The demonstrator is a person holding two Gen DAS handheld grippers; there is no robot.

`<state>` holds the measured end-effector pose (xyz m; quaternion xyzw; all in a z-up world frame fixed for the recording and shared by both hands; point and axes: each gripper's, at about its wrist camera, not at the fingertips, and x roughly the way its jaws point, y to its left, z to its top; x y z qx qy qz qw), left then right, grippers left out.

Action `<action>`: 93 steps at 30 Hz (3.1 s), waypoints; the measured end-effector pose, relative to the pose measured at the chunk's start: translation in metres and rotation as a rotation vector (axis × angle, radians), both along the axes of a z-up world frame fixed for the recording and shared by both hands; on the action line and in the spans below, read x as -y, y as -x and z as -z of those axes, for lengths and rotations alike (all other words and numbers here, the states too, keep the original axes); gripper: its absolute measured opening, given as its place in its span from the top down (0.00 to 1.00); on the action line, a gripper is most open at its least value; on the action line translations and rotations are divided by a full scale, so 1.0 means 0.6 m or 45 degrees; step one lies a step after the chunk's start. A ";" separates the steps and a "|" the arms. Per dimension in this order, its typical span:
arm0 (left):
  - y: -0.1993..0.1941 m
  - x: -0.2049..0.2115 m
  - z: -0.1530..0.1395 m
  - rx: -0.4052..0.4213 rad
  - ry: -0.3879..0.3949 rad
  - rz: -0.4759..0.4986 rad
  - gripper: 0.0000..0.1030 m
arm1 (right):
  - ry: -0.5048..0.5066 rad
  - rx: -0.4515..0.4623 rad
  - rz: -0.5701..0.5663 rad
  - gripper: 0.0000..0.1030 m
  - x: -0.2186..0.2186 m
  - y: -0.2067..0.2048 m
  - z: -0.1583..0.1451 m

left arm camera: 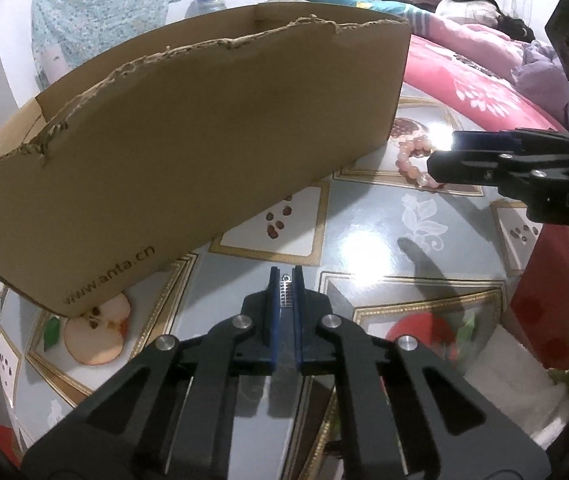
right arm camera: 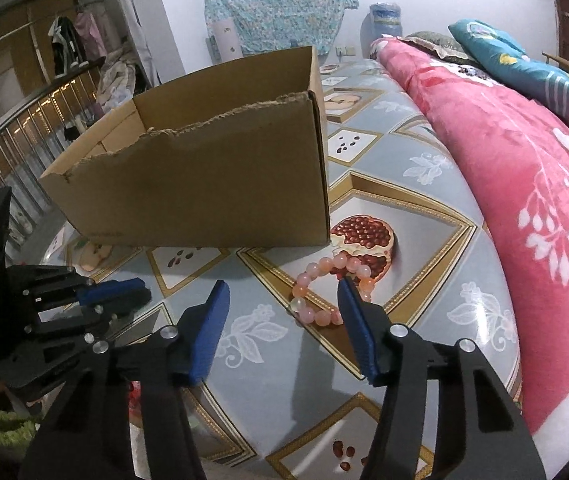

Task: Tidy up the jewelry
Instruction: 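Close the left tool on the silver charm, then carry the silver charm into the box and open the left tool, then withdraw the left tool from the box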

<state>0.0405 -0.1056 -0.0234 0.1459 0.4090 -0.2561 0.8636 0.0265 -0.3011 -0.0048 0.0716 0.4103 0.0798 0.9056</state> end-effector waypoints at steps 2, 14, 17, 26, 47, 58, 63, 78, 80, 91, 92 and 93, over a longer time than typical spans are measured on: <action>0.000 -0.002 0.000 0.012 0.008 -0.007 0.96 | -0.001 0.001 -0.001 0.48 0.000 -0.002 0.000; 0.001 -0.032 -0.009 0.020 0.079 -0.046 0.96 | 0.080 -0.035 -0.053 0.60 -0.015 -0.016 0.008; 0.001 -0.042 -0.017 0.036 0.099 -0.064 0.96 | 0.144 -0.056 -0.052 0.64 -0.018 -0.027 0.012; 0.016 -0.062 -0.063 0.077 0.163 -0.094 0.96 | 0.264 -0.173 -0.082 0.88 -0.033 -0.056 0.033; -0.129 -0.075 -0.247 -0.026 0.452 0.044 0.96 | -0.347 0.195 0.098 0.91 0.128 -0.069 -0.192; -0.274 -0.004 -0.125 -0.510 0.437 -0.047 0.96 | -0.374 -0.056 -0.202 0.90 0.051 -0.270 -0.190; -0.295 0.011 -0.098 -0.589 0.324 -0.124 0.65 | -0.244 -0.207 -0.269 0.89 -0.003 -0.313 -0.146; -0.221 -0.118 -0.219 -0.173 0.377 -0.313 0.32 | -0.225 -0.041 -0.057 0.51 0.092 -0.229 -0.181; -0.194 -0.169 -0.243 -0.034 0.353 -0.445 0.22 | -0.260 -0.090 -0.032 0.47 0.106 -0.221 -0.160; -0.200 -0.234 -0.113 -0.405 0.474 -0.582 0.19 | -0.376 -0.382 -0.078 0.45 0.060 -0.219 -0.048; -0.198 -0.228 -0.110 -0.407 0.486 -0.575 0.18 | -0.358 -0.378 -0.065 0.45 0.055 -0.217 -0.051; -0.193 -0.221 -0.112 -0.363 0.463 -0.586 0.18 | -0.344 -0.375 -0.056 0.45 0.052 -0.215 -0.054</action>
